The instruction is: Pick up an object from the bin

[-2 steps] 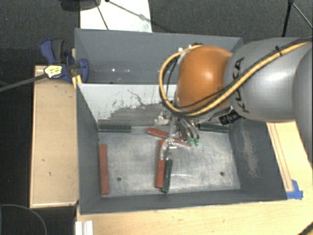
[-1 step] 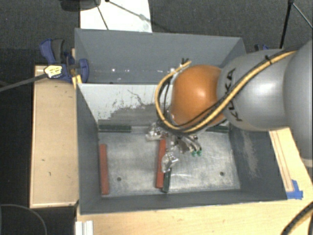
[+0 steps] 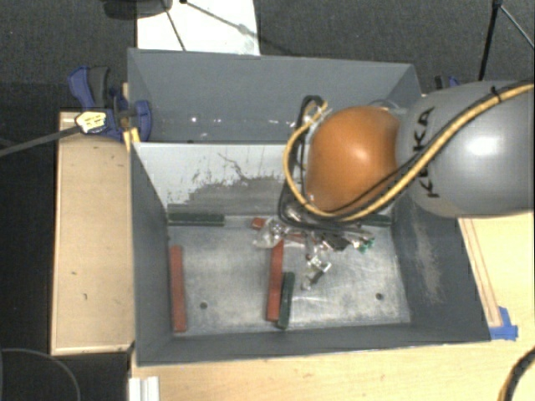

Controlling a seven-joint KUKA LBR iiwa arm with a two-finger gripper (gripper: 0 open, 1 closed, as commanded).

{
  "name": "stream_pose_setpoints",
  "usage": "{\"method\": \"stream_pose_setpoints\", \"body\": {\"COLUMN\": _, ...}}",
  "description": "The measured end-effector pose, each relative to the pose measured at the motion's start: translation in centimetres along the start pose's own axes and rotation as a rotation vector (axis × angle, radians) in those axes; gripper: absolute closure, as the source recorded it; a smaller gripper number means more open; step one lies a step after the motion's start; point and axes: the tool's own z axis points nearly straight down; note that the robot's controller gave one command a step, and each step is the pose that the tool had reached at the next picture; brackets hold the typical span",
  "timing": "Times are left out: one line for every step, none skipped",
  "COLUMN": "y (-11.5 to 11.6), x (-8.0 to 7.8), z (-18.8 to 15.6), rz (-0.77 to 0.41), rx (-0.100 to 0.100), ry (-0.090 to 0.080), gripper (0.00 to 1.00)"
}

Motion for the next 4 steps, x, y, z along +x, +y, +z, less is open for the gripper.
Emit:
{"method": "stream_pose_setpoints", "body": {"y": 0.0, "x": -0.6, "z": -0.2, "rz": -0.196, "rx": 0.001, "ry": -0.002, "gripper": 0.00}}
{"method": "stream_pose_setpoints", "body": {"y": 0.2, "x": -0.9, "z": 6.4, "rz": -0.438, "rx": 0.001, "ry": -0.002, "gripper": 0.00}}
{"method": "stream_pose_setpoints", "body": {"y": 0.3, "x": -1.0, "z": 6.1, "rz": -0.725, "rx": 0.007, "ry": -0.009, "gripper": 1.00}}
{"method": "stream_pose_setpoints", "body": {"y": 0.3, "x": -0.9, "z": 6.1, "rz": -0.724, "rx": 0.007, "ry": -0.009, "gripper": 1.00}}
